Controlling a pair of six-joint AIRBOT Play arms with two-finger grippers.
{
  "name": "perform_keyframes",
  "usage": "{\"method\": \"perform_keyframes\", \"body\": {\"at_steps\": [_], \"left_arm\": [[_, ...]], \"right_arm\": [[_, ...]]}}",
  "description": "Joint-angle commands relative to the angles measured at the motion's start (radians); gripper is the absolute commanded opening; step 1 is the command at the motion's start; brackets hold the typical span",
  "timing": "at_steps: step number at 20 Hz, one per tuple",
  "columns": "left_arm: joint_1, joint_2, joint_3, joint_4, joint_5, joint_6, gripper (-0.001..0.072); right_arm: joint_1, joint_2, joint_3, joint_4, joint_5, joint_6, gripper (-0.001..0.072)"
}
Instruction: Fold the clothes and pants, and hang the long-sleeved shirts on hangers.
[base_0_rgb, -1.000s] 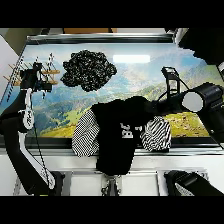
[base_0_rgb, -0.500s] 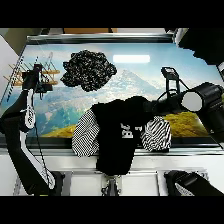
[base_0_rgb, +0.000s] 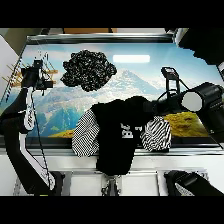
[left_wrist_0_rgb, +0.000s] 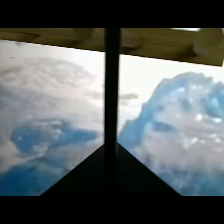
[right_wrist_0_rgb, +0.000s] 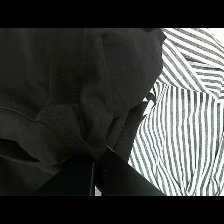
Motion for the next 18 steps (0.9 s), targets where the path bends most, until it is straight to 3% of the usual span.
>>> {"method": "perform_keyframes", "body": {"at_steps": [1, 7, 11, 13, 16, 18], "left_arm": [[-0.029, 0.095, 0.001, 0.002, -0.048, 0.048, 0.0012], [-0.134, 0.307, 0.001, -0.009, -0.148, 0.142, 0.0013], [-0.231, 0.432, 0.001, -0.016, -0.269, 0.273, 0.0013], [-0.269, 0.486, 0.000, -0.149, -0.367, 0.439, 0.0012], [-0.272, 0.550, 0.000, -0.598, -0.563, 0.779, 0.0012], [-0.276, 0.576, 0.000, -0.686, -0.707, 0.837, 0.0012]], "right_arm": [[0.001, -0.001, 0.000, 0.000, 0.000, 0.000, 0.0020], [0.001, -0.001, 0.000, 0.000, 0.000, 0.000, 0.0020], [0.001, -0.001, 0.000, 0.000, 0.000, 0.000, 0.0020], [0.001, -0.001, 0.000, 0.000, 0.000, 0.000, 0.0020], [0.001, -0.001, 0.000, 0.000, 0.000, 0.000, 0.0021], [0.001, -0.001, 0.000, 0.000, 0.000, 0.000, 0.0021]]}}
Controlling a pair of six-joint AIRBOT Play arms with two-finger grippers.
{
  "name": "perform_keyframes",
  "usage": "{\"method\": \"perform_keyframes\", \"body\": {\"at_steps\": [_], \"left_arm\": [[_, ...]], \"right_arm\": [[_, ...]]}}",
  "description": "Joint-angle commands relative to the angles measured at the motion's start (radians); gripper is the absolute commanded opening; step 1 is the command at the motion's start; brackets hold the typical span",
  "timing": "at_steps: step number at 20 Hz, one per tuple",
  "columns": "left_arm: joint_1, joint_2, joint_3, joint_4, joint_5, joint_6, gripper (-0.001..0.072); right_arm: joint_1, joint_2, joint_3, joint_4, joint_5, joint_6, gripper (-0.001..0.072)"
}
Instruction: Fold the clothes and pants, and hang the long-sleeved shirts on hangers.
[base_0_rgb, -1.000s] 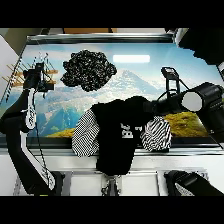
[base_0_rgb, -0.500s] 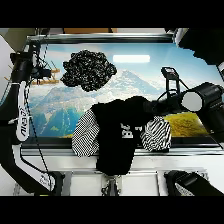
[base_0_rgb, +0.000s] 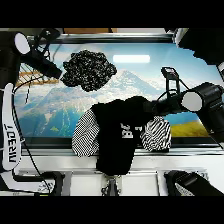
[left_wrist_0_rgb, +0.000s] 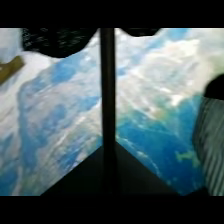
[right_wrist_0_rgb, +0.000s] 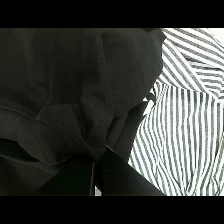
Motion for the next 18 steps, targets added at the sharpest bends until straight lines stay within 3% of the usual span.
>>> {"method": "perform_keyframes", "body": {"at_steps": [1, 4, 6, 8, 11, 18], "left_arm": [[-0.024, 0.057, 0.000, -0.208, -0.272, 0.211, 0.0012], [-0.025, 0.061, -0.001, -0.129, -0.248, 0.211, 0.0011], [-0.010, 0.093, -0.043, -0.159, -0.251, 0.301, 0.0009], [0.019, 0.167, -0.164, -0.291, -0.240, 0.422, 0.0009], [0.074, 0.306, -0.389, -0.396, -0.245, 0.639, 0.0010], [0.248, 0.560, -0.792, -0.444, -0.241, 0.827, 0.0010]], "right_arm": [[0.001, -0.001, 0.000, 0.000, 0.000, 0.000, 0.0020], [0.001, -0.001, 0.000, 0.000, 0.000, 0.000, 0.0020], [0.001, -0.001, 0.000, 0.001, 0.000, 0.000, 0.0020], [0.001, -0.001, 0.000, 0.000, 0.000, 0.000, 0.0020], [0.001, -0.001, 0.000, 0.000, 0.000, 0.000, 0.0020], [0.001, -0.001, 0.000, 0.000, 0.000, 0.000, 0.0020]]}}
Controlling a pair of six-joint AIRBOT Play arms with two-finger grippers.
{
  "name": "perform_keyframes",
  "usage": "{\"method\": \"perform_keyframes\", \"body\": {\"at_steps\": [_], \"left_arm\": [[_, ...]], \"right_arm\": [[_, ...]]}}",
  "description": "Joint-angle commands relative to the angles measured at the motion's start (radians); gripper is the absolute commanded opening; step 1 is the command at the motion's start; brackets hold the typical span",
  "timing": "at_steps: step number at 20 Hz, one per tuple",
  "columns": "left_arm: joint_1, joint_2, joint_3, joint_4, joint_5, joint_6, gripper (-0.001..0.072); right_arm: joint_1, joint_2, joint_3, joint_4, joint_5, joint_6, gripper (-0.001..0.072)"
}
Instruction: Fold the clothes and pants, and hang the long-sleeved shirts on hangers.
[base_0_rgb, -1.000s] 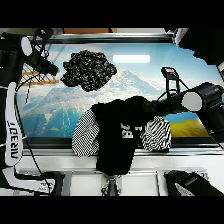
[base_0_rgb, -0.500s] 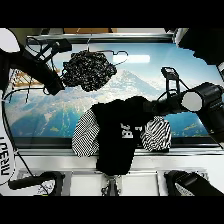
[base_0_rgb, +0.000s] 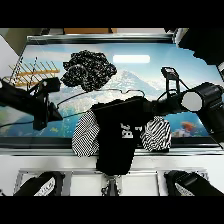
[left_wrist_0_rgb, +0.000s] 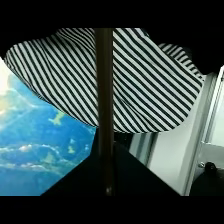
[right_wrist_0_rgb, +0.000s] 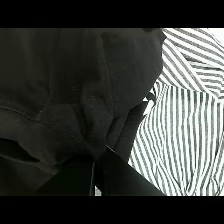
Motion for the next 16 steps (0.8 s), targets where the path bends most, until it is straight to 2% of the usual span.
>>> {"method": "perform_keyframes", "body": {"at_steps": [1, 5, 10, 16], "left_arm": [[0.093, 0.115, -0.189, -0.029, 0.011, 0.108, 0.0010], [0.132, 0.148, -0.342, -0.021, 0.053, 0.141, 0.0010], [0.131, 0.147, -0.419, -0.023, 0.203, 0.157, 0.0011], [0.061, 0.146, -0.419, -0.021, 0.178, 0.184, 0.0011]], "right_arm": [[0.001, -0.001, 0.000, 0.000, 0.000, 0.000, 0.0021], [0.001, -0.001, 0.000, 0.000, 0.000, 0.000, 0.0020], [0.001, -0.001, 0.000, 0.000, 0.000, 0.000, 0.0021], [0.001, -0.001, 0.000, 0.000, 0.000, 0.000, 0.0021]]}}
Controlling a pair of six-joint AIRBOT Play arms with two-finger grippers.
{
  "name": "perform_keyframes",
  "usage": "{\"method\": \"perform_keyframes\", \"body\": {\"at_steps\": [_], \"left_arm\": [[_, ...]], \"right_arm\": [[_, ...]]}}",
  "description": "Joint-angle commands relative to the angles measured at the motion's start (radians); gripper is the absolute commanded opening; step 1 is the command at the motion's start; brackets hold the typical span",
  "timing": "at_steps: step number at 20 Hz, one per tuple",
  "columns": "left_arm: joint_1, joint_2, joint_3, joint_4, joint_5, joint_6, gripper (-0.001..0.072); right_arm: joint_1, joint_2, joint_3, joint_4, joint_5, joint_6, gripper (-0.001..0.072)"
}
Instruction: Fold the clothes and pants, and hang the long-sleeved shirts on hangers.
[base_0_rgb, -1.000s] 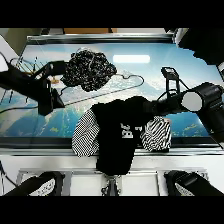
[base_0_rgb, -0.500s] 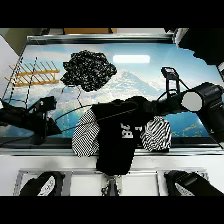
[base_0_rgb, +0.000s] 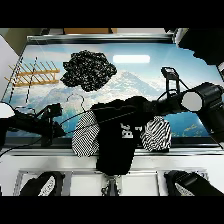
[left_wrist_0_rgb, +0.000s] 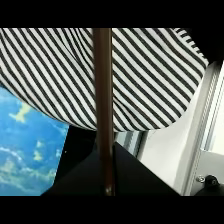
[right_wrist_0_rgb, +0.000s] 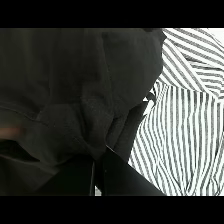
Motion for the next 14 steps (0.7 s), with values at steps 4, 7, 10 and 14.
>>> {"method": "perform_keyframes", "body": {"at_steps": [4, 7, 10, 14], "left_arm": [[-0.037, -0.021, -0.006, 0.001, -0.017, 0.016, 0.0010], [-0.046, -0.090, -0.006, -0.002, -0.027, 0.016, 0.0010], [-0.068, -0.140, -0.005, -0.021, 0.038, 0.016, 0.0010], [-0.115, -0.196, -0.005, -0.038, 0.061, 0.016, 0.0010]], "right_arm": [[0.001, -0.001, 0.000, 0.000, 0.000, 0.000, 0.0020], [0.001, -0.001, 0.000, 0.000, 0.000, 0.000, 0.0020], [0.001, -0.001, 0.000, 0.000, 0.000, 0.000, 0.0021], [0.001, -0.001, 0.000, 0.000, 0.000, 0.000, 0.0021]]}}
